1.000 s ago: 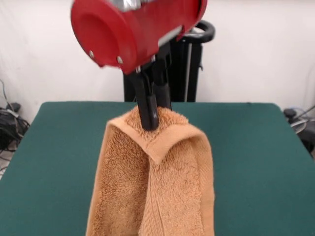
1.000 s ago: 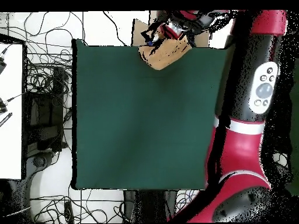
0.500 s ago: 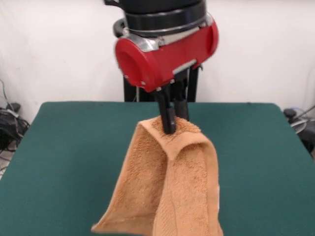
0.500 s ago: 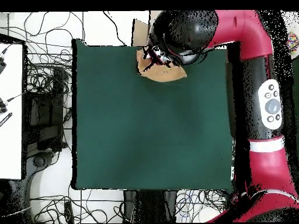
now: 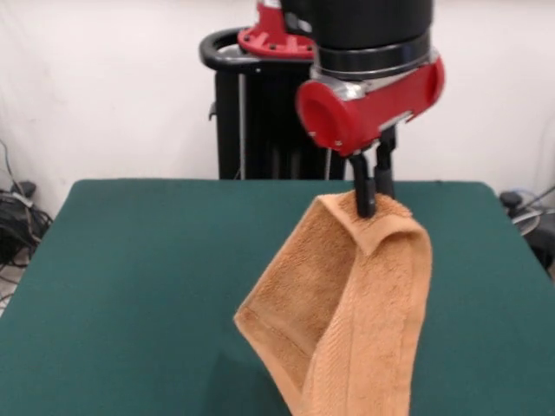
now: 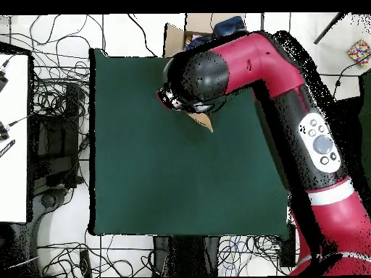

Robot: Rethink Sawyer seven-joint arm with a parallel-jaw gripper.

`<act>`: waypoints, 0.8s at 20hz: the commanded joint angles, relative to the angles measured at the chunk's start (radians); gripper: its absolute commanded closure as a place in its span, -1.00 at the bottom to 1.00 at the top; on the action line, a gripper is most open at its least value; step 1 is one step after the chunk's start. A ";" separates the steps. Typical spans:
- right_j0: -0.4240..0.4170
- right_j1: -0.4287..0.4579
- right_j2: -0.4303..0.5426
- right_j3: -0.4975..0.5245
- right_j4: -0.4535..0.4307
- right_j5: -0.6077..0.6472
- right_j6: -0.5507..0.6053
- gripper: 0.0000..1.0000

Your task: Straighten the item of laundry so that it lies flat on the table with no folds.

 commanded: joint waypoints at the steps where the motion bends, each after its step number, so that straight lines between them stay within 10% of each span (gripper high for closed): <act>1: -0.013 -0.077 -0.177 0.242 0.048 -0.134 0.335 1.00; 16: 0.001 -0.226 -0.327 0.493 0.097 -0.407 0.457 1.00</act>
